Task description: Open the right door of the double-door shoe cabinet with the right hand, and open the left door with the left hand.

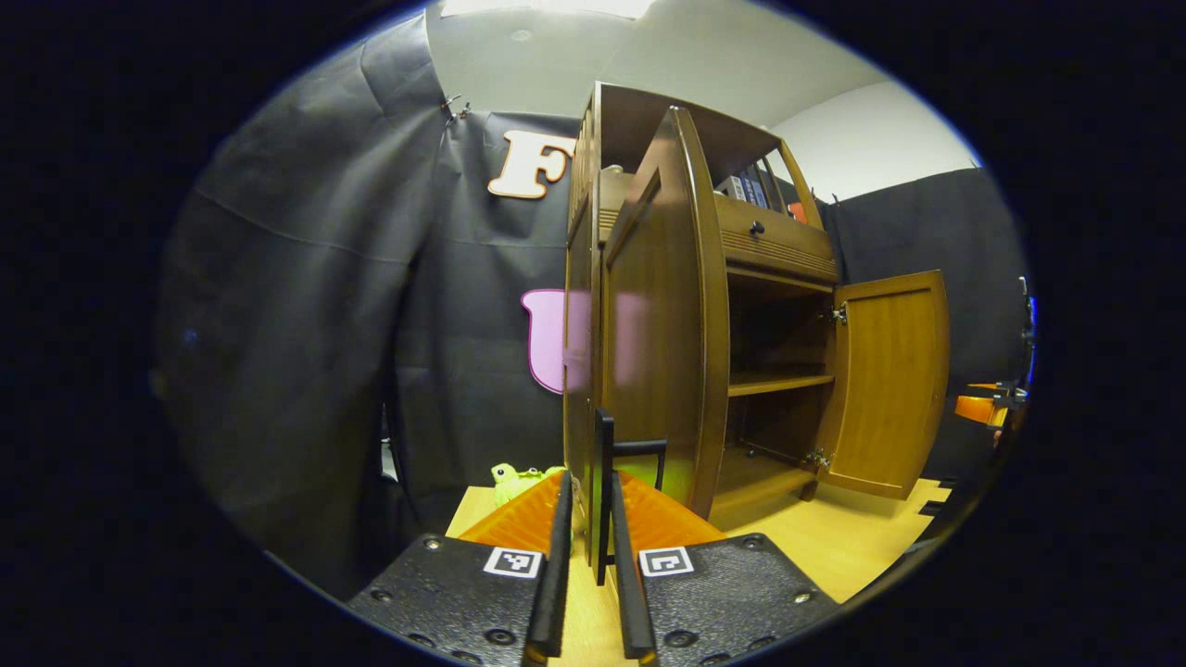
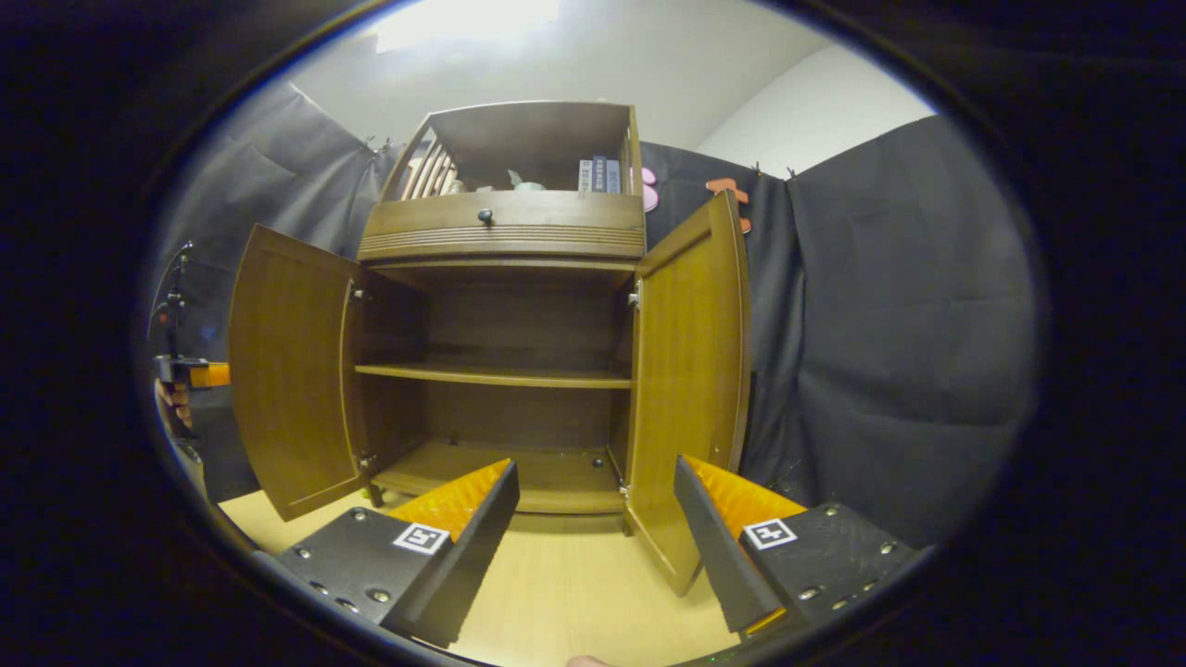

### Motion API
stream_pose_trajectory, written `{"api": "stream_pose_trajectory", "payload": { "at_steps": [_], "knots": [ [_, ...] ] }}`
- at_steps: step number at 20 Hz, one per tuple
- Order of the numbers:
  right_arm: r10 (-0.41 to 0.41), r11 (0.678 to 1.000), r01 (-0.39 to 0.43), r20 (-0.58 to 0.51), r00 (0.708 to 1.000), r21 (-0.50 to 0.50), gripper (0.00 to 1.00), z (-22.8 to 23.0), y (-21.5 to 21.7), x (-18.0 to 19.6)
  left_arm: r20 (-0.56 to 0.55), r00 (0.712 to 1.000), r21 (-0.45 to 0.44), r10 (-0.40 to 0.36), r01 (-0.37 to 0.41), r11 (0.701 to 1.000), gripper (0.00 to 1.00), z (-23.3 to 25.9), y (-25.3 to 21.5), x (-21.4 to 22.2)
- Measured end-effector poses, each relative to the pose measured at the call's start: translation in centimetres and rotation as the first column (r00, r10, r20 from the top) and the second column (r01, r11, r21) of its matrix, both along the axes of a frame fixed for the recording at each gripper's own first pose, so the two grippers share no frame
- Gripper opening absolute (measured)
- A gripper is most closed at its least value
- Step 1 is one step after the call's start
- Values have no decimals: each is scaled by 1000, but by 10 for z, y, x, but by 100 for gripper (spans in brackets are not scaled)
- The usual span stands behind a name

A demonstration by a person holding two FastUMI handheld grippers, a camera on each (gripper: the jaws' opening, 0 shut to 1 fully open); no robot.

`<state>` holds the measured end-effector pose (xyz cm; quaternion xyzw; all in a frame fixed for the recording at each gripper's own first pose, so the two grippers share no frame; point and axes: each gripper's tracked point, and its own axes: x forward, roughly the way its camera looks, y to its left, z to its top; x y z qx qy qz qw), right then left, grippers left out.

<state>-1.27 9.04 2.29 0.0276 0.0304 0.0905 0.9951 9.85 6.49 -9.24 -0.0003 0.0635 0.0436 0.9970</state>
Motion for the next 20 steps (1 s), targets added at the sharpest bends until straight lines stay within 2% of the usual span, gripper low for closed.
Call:
{"api": "stream_pose_trajectory", "payload": {
  "at_steps": [3,4,6,9,10,13,16,20],
  "knots": [
    [-6,1000,6,3,1000,13,100,5,-5,-3,15,999,11,29,-29,1000,46,12,-2,-11],
    [-3,1000,3,6,1000,18,100,7,-5,-5,16,999,10,34,-34,999,42,16,-4,-13],
    [5,1000,-6,15,1000,27,100,12,-5,-14,22,999,16,43,-43,999,43,23,-9,-18],
    [15,1000,-16,43,999,23,100,24,-7,-26,10,997,13,73,-73,997,53,28,-13,-26],
    [19,1000,-20,52,998,24,100,29,-7,-29,9,996,13,84,-84,996,51,31,-15,-27],
    [27,999,-29,81,996,25,98,40,-9,-38,20,996,-3,90,-90,996,63,44,-28,-33],
    [45,999,-47,97,994,18,100,46,-5,-41,42,995,-6,89,-89,996,82,57,-47,-35],
    [50,998,-52,110,993,17,100,52,-1,-40,83,995,-12,50,-49,999,90,78,-84,-30]
  ]
}}
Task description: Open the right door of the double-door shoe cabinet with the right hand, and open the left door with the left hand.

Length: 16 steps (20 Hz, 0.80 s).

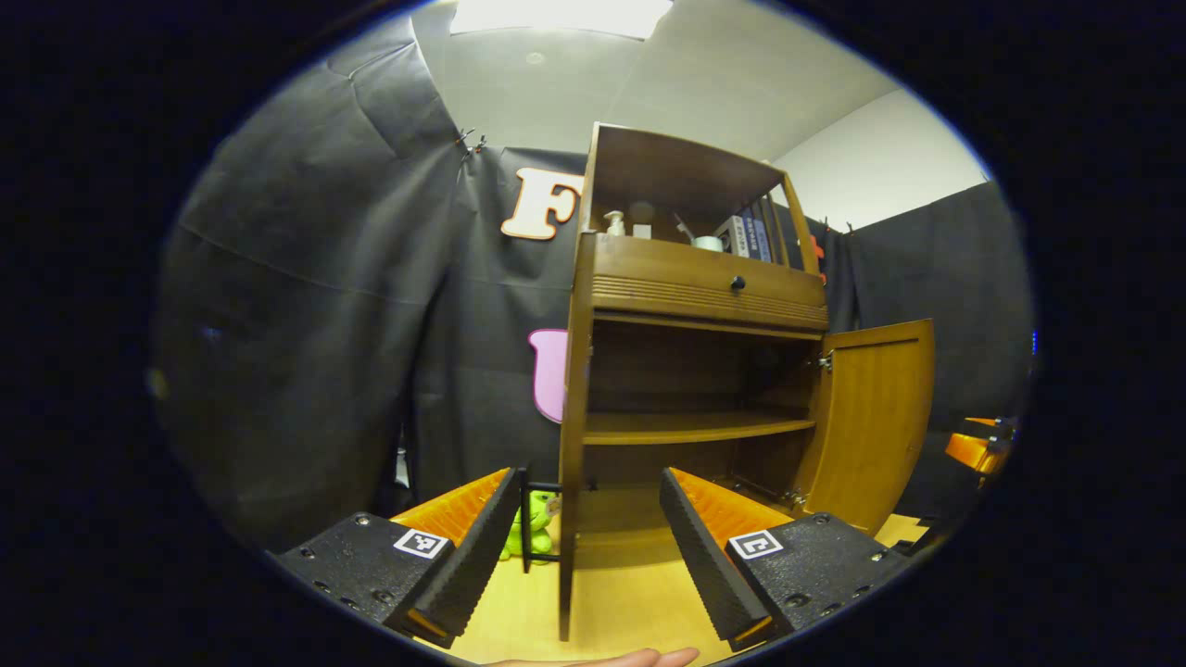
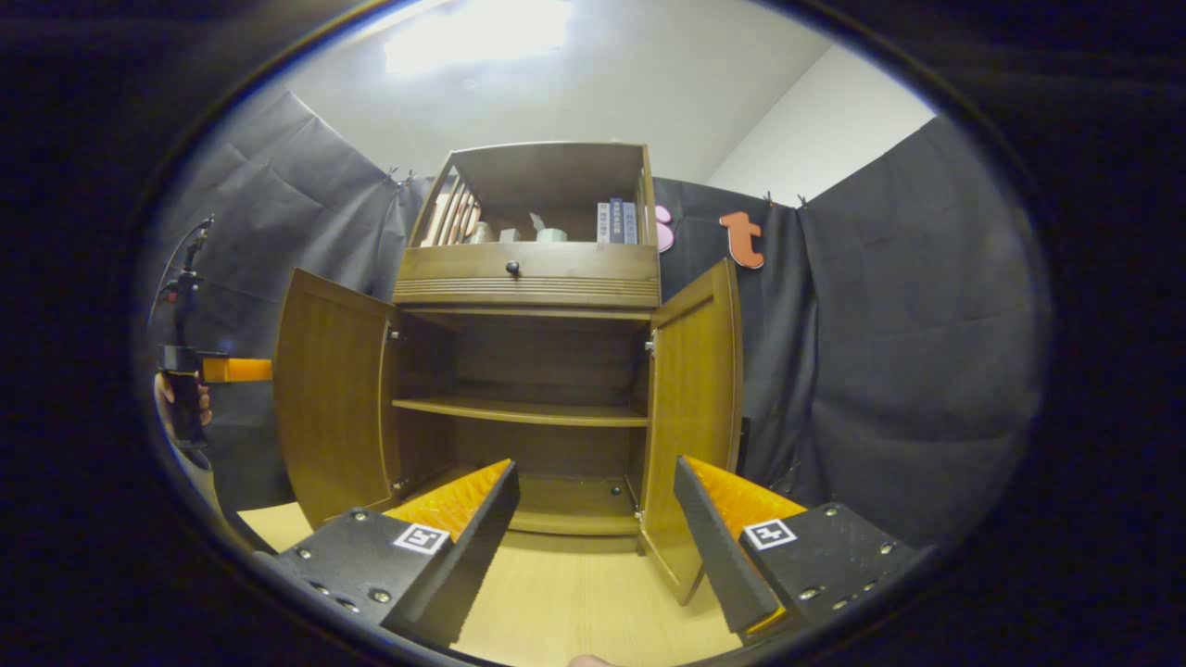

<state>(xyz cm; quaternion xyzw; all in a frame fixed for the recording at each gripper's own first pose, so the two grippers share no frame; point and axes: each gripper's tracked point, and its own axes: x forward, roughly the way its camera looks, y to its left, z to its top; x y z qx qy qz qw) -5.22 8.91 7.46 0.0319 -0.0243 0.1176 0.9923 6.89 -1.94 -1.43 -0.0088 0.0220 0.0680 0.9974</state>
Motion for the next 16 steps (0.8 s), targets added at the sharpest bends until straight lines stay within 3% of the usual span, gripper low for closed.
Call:
{"api": "stream_pose_trajectory", "payload": {
  "at_steps": [2,4,9,16],
  "knots": [
    [5,1000,-5,17,1000,8,100,8,4,-1,28,1000,22,11,-12,1000,96,8,-11,2],
    [4,1000,-4,35,999,11,99,14,7,2,55,997,47,58,-60,997,94,17,-15,7],
    [-34,999,31,71,997,32,100,27,7,13,54,999,10,-5,4,1000,93,18,-67,33],
    [-112,994,111,54,992,24,100,11,-8,46,26,996,43,-91,89,995,93,1,-126,76]
  ]
}}
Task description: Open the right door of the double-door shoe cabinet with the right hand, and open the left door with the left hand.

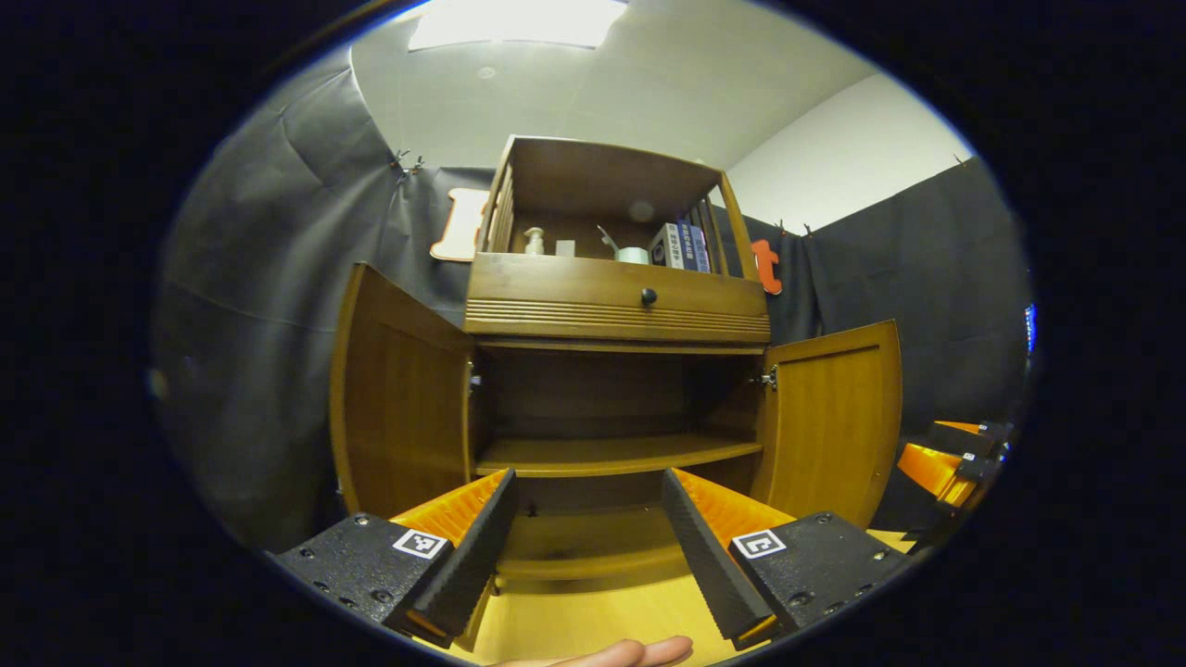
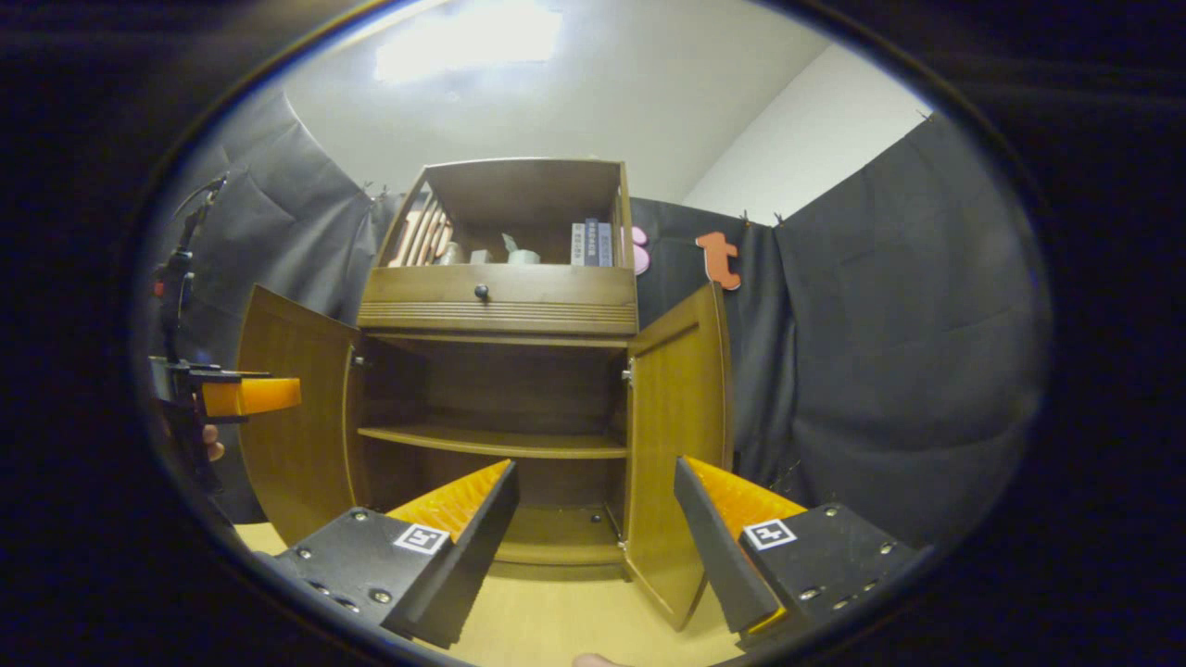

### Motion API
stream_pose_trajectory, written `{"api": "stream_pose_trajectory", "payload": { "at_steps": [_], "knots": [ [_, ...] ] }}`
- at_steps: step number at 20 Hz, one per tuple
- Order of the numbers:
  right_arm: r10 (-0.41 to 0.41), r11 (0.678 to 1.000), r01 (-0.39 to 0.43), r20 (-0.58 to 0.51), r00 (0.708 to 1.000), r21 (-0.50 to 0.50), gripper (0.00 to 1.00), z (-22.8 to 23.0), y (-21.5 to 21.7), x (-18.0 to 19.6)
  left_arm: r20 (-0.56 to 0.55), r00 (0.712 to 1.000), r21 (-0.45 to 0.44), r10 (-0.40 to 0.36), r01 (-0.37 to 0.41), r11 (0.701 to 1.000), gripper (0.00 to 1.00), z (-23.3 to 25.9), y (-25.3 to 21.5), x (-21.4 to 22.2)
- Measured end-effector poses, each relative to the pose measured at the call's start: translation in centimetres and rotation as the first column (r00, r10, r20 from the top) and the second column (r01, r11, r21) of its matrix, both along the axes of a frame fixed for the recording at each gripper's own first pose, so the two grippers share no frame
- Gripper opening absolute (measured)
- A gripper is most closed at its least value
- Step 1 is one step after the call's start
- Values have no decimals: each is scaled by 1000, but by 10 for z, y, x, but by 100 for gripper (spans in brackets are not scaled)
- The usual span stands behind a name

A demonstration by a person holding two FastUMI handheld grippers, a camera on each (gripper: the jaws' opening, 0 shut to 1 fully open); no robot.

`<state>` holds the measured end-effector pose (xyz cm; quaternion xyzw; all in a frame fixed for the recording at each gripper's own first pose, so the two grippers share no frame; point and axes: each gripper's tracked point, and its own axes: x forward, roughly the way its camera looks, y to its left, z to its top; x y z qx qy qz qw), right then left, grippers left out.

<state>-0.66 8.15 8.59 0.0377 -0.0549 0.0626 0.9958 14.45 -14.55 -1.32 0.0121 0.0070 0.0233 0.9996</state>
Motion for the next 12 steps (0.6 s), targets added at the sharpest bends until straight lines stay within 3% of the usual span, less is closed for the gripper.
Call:
{"api": "stream_pose_trajectory", "payload": {
  "at_steps": [6,12],
  "knots": [
    [-24,997,23,-17,1000,-71,100,-19,0,17,-45,997,27,-59,61,998,93,-33,-48,34],
    [7,994,-13,-53,999,-105,100,-37,13,34,-40,999,73,-16,19,997,96,-50,-72,70]
  ]
}}
